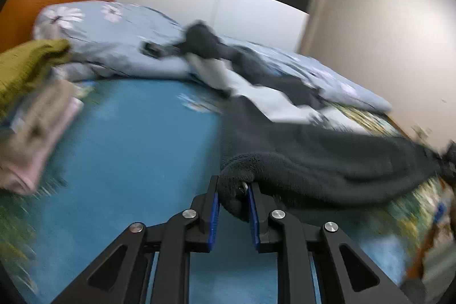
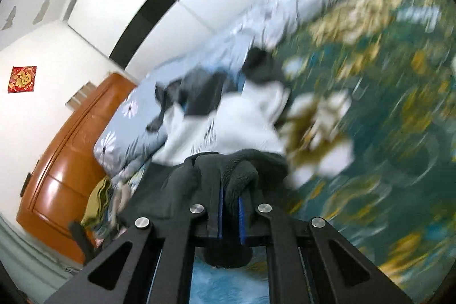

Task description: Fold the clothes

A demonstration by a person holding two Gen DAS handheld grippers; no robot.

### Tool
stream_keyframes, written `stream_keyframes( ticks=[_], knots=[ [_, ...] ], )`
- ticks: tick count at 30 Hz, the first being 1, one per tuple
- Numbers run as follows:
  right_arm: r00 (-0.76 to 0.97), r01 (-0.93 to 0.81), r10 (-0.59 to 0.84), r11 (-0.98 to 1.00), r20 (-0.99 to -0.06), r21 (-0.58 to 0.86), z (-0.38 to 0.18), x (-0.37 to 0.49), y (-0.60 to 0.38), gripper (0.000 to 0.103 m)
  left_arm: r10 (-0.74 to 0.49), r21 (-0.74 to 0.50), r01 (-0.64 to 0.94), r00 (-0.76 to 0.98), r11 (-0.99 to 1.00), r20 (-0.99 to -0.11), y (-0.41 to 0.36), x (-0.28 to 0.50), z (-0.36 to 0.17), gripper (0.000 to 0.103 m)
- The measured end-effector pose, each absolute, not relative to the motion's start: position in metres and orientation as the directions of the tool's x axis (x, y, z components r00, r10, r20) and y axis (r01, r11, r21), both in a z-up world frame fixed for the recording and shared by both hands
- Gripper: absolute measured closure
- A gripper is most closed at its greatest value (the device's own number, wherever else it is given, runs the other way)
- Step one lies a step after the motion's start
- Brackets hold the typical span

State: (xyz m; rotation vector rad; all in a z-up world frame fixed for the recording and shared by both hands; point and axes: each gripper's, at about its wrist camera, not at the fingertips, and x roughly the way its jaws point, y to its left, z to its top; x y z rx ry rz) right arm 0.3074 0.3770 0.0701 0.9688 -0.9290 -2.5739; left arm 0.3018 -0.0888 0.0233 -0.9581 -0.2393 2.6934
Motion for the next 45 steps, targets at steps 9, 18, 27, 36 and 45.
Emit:
stream_keyframes(
  ticks=[9, 18, 27, 36, 45],
  knots=[
    [-0.694, -0.12, -0.325, -0.828, -0.643, 0.548, 0.027, 0.317, 0.434, 0.095, 0.294, -0.266, -0.148, -0.667, -0.953, -0.684, -0.044, 0.321, -0.033, 0.084],
    [-0.645, -0.099, -0.331, -0.857, -0.689, 0.505, 0.01, 0.321, 0.449, 0.091, 0.371, -0.296, -0.226, -0.643, -0.928, -0.67, -0.057, 0.325, -0.021, 0.065],
    [-0.613, -0.082, -0.32, -0.884, -0.722, 0.46, 0.004, 0.302, 0.455, 0.077, 0.313, -0.276, -0.17, -0.703, -0.946, -0.639, -0.104, 0.268, 0.01, 0.043],
    [-0.628, -0.078, -0.276, -0.908, -0.728, 0.411, 0.021, 0.23, 0.442, 0.076, 0.249, -0.32, -0.038, -0.716, -0.947, -0.652, -0.11, 0.07, 0.035, 0.041],
    [-0.604, -0.053, -0.256, -0.932, -0.755, 0.358, 0.015, 0.172, 0.426, 0.076, 0.105, -0.29, 0.145, -0.709, -0.946, -0.697, -0.117, -0.06, -0.003, 0.042]
  ],
)
